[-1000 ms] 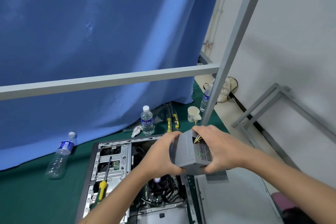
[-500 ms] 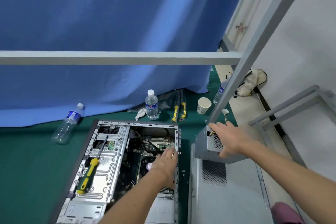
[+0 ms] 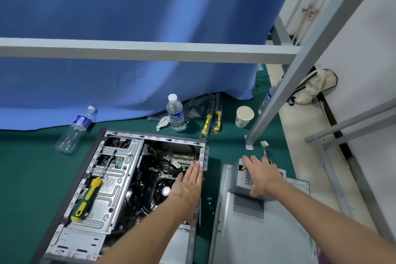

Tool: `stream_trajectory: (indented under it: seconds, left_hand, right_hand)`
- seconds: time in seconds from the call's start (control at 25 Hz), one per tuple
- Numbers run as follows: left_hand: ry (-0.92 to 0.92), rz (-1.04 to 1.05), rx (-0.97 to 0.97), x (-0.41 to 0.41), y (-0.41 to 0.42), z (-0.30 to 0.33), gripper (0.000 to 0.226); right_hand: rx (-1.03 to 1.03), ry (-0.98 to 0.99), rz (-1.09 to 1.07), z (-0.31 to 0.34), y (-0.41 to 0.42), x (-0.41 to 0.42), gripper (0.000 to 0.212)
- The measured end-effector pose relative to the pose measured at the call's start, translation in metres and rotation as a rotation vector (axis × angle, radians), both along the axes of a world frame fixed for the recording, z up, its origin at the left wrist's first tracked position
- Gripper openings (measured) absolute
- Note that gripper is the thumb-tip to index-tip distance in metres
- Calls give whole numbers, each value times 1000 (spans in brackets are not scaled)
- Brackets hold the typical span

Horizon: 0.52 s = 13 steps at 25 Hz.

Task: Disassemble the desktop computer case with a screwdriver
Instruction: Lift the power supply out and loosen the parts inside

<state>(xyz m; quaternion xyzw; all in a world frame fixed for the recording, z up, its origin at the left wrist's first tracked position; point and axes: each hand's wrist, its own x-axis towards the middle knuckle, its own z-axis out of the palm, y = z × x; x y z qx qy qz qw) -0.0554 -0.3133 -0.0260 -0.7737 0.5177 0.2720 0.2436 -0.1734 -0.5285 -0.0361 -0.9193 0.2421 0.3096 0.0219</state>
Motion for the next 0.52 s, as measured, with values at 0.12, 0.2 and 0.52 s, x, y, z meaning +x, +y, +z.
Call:
stream_trajectory:
  seconds: [0.12,0.2,0.52]
  left_hand:
    - [-32,-9,25,-4,-2,0,138]
    - [-44,7,-3,-5,-3,0,123]
    - [-42,-25,74,-6,-8,8,142]
  right_hand:
    - [16,6,-4,-6,-4,9,109]
    - [29,2,1,-9,-5,11,115]
    - [75,-58,31,-12,-10,15,120]
